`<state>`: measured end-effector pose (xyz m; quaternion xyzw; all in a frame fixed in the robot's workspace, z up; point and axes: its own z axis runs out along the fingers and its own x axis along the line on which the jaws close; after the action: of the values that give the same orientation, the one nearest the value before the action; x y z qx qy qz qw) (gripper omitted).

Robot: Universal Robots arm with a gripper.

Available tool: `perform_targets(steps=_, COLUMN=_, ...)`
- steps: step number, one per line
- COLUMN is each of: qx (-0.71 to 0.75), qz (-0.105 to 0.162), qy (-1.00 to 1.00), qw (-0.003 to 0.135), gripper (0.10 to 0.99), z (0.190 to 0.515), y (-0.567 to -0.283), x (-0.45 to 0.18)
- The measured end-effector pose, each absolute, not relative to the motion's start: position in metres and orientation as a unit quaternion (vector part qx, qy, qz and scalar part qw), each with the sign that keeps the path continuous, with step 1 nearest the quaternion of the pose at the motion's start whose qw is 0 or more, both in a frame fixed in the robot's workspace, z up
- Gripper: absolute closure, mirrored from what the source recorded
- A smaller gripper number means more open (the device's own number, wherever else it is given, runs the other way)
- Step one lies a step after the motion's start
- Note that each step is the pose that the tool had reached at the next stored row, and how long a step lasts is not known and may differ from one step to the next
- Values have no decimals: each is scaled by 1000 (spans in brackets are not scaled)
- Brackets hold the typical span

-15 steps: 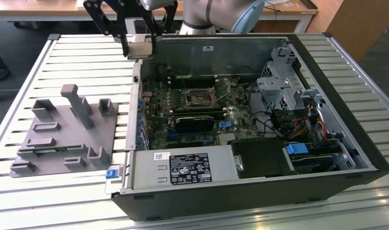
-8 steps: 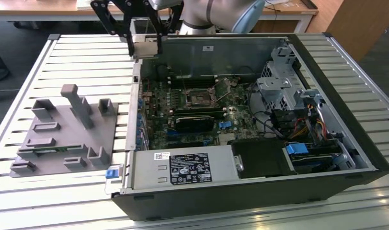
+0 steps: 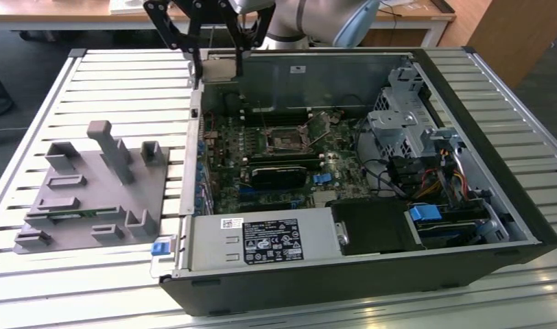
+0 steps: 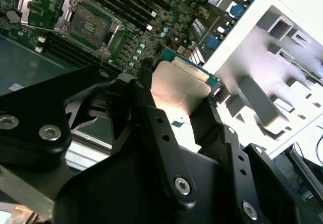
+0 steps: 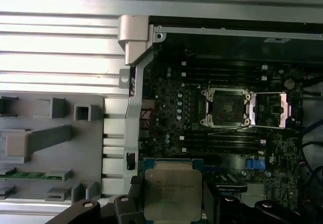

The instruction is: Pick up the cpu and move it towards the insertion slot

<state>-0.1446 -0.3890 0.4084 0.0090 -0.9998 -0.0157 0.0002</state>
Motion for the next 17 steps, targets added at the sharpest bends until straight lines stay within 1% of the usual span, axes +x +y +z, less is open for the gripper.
perform_targets(steps=17, qx=9, qz=-16, qy=-1000, qw=0, gripper=541, z=408, y=-386, x=-113)
